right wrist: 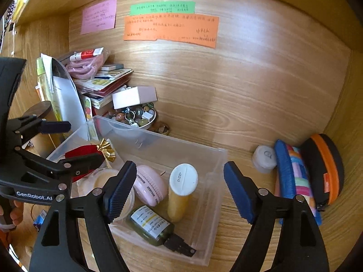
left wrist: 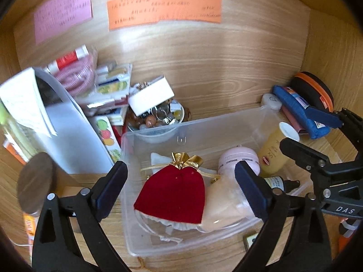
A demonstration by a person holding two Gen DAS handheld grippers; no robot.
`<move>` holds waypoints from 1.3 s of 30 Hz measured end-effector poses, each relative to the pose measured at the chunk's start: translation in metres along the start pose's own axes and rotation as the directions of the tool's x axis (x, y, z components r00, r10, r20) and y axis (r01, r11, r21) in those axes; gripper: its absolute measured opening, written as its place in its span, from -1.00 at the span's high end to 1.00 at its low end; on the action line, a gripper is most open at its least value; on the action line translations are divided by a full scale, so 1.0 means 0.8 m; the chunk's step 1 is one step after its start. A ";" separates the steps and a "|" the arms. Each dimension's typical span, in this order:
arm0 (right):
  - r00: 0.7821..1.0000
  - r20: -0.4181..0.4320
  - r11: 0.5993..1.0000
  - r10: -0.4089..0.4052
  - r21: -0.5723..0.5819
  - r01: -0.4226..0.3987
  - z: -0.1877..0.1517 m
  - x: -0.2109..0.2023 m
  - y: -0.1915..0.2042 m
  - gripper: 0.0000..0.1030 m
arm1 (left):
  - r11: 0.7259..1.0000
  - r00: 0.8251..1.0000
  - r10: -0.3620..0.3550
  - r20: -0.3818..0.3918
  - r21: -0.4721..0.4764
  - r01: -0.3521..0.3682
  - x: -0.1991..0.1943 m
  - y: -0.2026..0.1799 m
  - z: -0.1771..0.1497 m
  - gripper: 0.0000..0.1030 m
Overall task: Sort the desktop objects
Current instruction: 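Lower the red pouch into the box and open the left gripper while the right releases the yellow tube there, then move the left gripper to the blue Max card pack while the right moves to the mahjong tile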
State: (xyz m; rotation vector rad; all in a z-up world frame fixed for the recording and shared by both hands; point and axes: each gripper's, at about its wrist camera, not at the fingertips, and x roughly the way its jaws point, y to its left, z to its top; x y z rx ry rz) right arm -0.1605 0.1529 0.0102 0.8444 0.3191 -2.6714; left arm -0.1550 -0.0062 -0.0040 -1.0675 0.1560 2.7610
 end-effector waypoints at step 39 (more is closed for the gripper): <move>0.998 0.001 0.994 0.070 0.080 -0.070 -0.071 -0.091 0.029 -0.71 | 0.992 0.992 0.126 0.016 -0.022 -0.125 -0.121 0.033 -0.110 -0.98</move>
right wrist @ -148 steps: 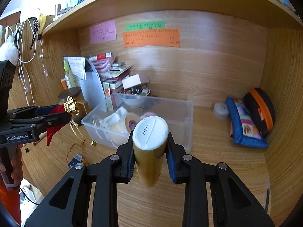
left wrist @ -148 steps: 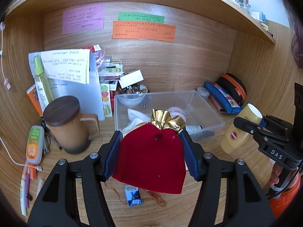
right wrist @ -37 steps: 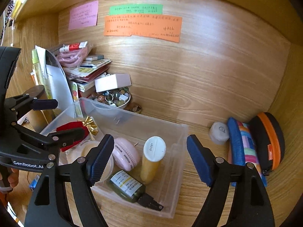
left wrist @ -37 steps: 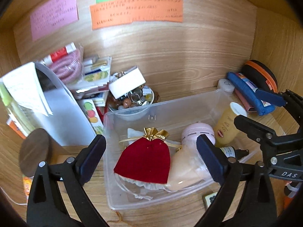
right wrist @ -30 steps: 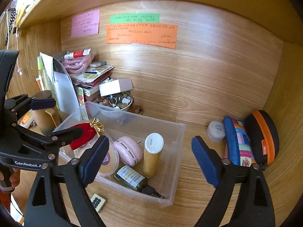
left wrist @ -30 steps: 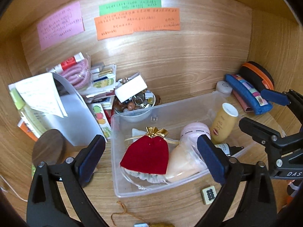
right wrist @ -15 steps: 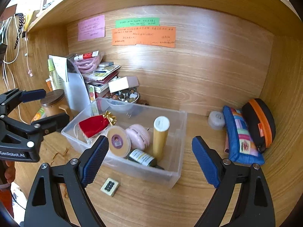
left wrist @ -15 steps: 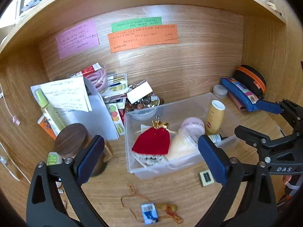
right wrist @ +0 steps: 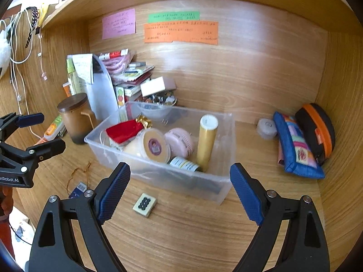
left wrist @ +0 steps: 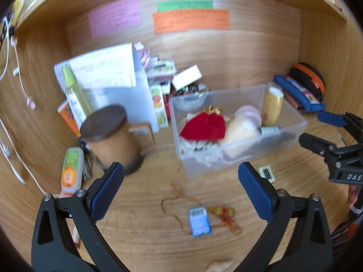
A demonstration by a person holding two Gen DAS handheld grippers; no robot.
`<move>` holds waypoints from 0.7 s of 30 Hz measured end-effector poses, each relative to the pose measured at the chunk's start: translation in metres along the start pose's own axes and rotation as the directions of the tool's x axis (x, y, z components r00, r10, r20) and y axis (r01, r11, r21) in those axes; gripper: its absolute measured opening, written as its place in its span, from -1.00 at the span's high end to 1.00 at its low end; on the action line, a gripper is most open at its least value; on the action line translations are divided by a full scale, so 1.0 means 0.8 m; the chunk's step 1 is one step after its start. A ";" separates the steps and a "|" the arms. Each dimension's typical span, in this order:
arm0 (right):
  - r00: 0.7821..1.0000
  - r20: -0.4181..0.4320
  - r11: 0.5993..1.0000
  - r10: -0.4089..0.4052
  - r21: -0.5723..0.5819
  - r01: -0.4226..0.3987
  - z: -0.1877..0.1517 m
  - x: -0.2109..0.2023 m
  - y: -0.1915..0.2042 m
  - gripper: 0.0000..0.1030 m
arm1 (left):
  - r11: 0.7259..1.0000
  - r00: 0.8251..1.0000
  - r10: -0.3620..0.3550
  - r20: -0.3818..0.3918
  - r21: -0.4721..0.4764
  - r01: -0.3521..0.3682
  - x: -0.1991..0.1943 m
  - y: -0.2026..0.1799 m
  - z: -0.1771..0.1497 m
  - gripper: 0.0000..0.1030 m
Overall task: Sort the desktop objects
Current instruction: 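Move the left gripper to the blue Max card pack while the right moves to the mahjong tile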
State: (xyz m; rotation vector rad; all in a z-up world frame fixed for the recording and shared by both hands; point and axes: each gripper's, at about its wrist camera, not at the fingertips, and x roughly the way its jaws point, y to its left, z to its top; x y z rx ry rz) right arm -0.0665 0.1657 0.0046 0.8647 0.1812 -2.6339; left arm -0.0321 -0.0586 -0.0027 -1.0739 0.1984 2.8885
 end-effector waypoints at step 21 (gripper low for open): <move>0.993 -0.108 0.998 0.045 0.049 -0.040 -0.043 0.038 0.011 -0.71 | 0.980 0.972 -0.197 -0.124 -0.012 0.197 0.038 -0.016 -0.090 -0.04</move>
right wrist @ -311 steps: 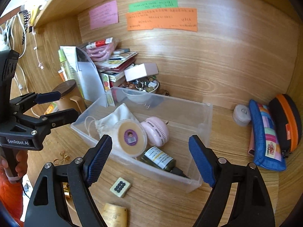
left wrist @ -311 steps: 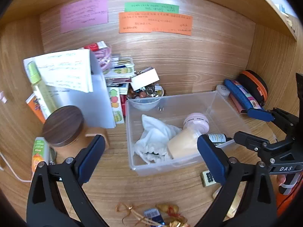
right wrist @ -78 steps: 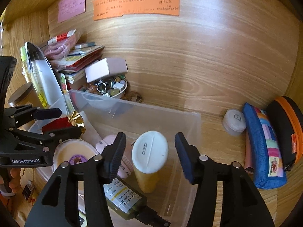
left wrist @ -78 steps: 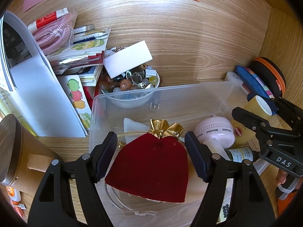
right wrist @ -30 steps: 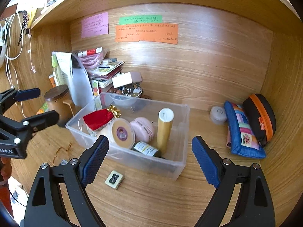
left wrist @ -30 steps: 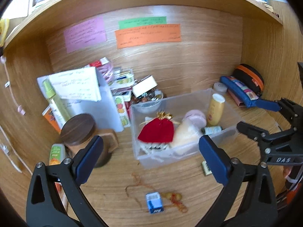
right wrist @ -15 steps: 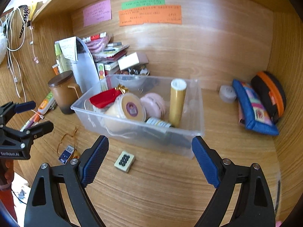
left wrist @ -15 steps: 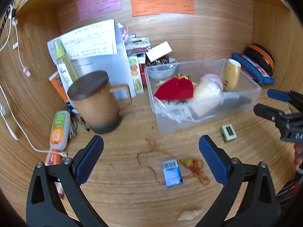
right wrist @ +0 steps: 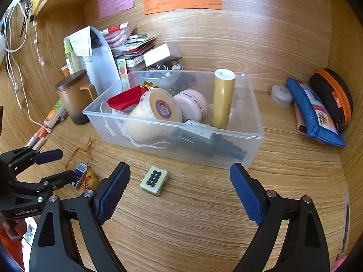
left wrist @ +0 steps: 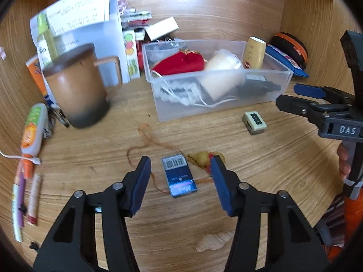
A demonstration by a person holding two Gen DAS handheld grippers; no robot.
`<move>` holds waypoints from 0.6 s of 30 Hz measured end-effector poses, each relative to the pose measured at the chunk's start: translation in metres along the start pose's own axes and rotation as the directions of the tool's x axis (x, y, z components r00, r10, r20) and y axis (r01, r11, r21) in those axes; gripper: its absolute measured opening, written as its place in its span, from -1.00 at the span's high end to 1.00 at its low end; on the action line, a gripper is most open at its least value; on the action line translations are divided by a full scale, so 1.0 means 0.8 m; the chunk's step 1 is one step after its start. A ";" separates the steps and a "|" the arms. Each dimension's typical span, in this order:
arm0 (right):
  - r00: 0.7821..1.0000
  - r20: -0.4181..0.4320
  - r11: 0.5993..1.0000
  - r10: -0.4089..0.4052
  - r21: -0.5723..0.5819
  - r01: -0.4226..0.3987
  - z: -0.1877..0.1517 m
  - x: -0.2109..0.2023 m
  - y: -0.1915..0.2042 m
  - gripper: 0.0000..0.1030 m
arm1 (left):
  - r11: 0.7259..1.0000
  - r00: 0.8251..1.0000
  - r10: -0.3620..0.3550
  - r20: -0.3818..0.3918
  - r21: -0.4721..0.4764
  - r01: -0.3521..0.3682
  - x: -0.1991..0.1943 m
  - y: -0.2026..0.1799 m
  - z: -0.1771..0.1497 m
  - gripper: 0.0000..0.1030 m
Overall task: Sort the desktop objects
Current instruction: 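Move the left gripper to the blue Max card pack while the right moves to the mahjong tile, then grasp the blue Max card pack with the left gripper while the right grasps the mahjong tile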
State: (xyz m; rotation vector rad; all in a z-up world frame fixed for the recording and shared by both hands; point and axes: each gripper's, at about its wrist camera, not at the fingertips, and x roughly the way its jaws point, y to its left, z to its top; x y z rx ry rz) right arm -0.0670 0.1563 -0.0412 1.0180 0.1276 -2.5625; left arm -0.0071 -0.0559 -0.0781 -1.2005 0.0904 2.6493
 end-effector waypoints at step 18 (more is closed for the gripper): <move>0.997 -0.075 0.999 0.029 -0.018 -0.030 -0.014 0.032 0.005 -0.66 | 0.999 0.997 0.012 -0.082 -0.037 -0.015 0.025 0.008 -0.011 0.41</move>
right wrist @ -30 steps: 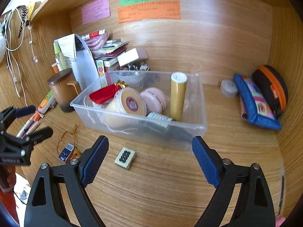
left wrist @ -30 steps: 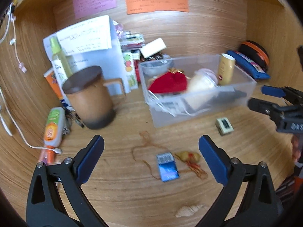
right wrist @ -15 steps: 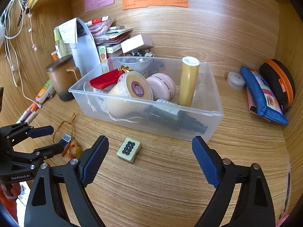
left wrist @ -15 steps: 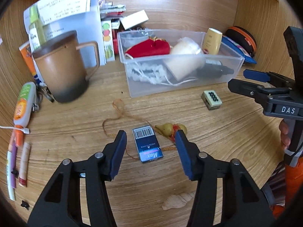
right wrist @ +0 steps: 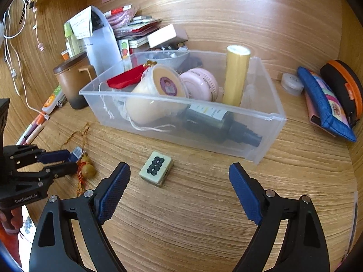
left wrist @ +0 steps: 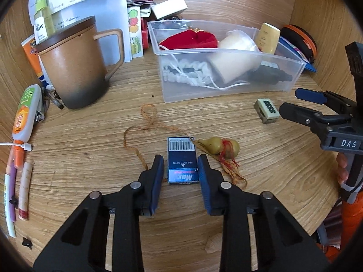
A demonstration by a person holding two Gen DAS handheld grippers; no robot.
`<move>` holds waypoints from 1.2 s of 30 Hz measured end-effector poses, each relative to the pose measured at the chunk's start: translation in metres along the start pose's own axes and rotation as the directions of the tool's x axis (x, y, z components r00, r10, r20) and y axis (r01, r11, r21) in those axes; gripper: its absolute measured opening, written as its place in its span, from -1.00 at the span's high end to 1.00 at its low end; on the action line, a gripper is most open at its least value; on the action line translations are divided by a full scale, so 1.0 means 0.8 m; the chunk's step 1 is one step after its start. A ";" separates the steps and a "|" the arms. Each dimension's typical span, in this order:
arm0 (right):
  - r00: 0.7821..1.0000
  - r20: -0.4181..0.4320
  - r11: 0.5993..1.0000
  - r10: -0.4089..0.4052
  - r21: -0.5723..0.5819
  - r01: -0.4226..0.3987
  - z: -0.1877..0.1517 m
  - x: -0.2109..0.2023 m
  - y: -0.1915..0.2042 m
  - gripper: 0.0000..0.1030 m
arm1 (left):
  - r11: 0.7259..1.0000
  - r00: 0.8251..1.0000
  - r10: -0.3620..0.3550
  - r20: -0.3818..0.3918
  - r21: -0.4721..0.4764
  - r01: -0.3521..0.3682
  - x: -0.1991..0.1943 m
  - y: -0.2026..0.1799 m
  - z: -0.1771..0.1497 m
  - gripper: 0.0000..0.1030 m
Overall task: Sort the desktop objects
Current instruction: 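Grasp the blue Max card pack with the left gripper while the right grasps the mahjong tile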
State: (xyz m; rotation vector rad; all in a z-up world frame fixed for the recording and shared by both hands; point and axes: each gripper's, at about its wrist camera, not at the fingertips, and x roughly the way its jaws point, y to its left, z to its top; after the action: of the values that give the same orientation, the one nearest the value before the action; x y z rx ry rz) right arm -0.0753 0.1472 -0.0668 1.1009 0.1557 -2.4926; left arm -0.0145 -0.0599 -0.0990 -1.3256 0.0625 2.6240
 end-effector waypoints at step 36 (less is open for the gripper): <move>0.995 -0.007 0.993 0.095 -0.071 -0.096 0.009 0.002 0.029 0.57 | 0.999 0.991 0.013 0.134 -0.032 -0.009 -0.042 0.008 0.023 0.49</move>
State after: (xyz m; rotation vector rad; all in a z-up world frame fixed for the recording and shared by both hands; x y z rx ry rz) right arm -0.0711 0.1236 -0.0617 1.0586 0.1865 -2.3822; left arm -0.0108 -0.0693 -0.0618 -1.1570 0.0088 2.7271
